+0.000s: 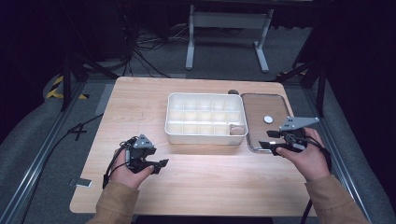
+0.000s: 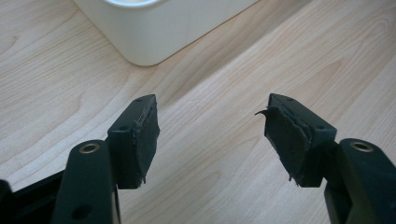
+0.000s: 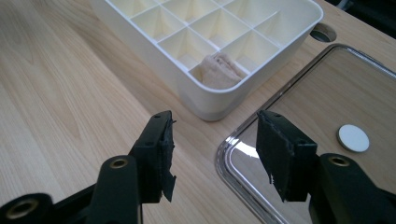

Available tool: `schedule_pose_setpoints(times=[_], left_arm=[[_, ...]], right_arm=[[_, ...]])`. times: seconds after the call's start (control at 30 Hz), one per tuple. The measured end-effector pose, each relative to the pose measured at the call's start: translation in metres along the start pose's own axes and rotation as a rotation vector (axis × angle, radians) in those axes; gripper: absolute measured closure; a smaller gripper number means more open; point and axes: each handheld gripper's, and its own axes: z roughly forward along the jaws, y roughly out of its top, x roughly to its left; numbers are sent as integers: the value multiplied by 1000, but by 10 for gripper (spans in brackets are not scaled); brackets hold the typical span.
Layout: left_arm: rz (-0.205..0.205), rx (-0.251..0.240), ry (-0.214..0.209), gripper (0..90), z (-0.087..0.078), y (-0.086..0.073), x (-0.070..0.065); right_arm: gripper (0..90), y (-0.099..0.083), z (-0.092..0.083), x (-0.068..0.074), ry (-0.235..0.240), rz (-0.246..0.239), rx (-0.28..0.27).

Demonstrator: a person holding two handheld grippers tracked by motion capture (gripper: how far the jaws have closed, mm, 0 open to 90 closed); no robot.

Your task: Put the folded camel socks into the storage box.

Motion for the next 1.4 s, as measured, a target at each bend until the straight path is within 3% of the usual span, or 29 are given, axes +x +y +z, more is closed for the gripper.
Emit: schedule_pose_setpoints(times=[0.23, 0.3, 0.37, 0.47, 0.67, 0.83, 0.9, 1.03, 1.1, 1.23, 1.33, 1.4], left_arm=[[8, 6, -18, 349, 2, -3, -1], [49, 15, -9, 347, 3, -2, -1], [34, 9, -18, 345, 4, -3, -2], [18, 32, 16, 348, 7, -8, -2], [20, 55, 13, 347, 13, -14, 0], [41, 48, 24, 329, 19, -18, 3], [45, 44, 44, 318, 22, -22, 7], [42, 55, 67, 316, 26, -29, 13], [26, 53, 57, 316, 29, -33, 15], [42, 59, 53, 311, 33, -37, 18], [33, 61, 42, 309, 35, -40, 19], [43, 61, 47, 307, 35, -41, 20]], right_arm=[[453, -26, 11, 18, 31, 23, -32], [453, -33, 14, 21, 37, 37, -37], [453, -39, 16, 21, 42, 32, -32], [451, -51, 20, 20, 40, 83, -54], [451, -77, 34, 19, 18, 110, -34], [447, -90, 42, 19, 1, 95, -17], [434, -97, 46, 20, 17, 119, -11], [422, -107, 50, 26, 32, 111, 12], [403, -109, 52, 25, 26, 104, 9], [392, -110, 54, 23, 1, 83, -1], [381, -111, 54, 22, -20, 58, -23], [378, -111, 54, 20, -13, 62, -30]])
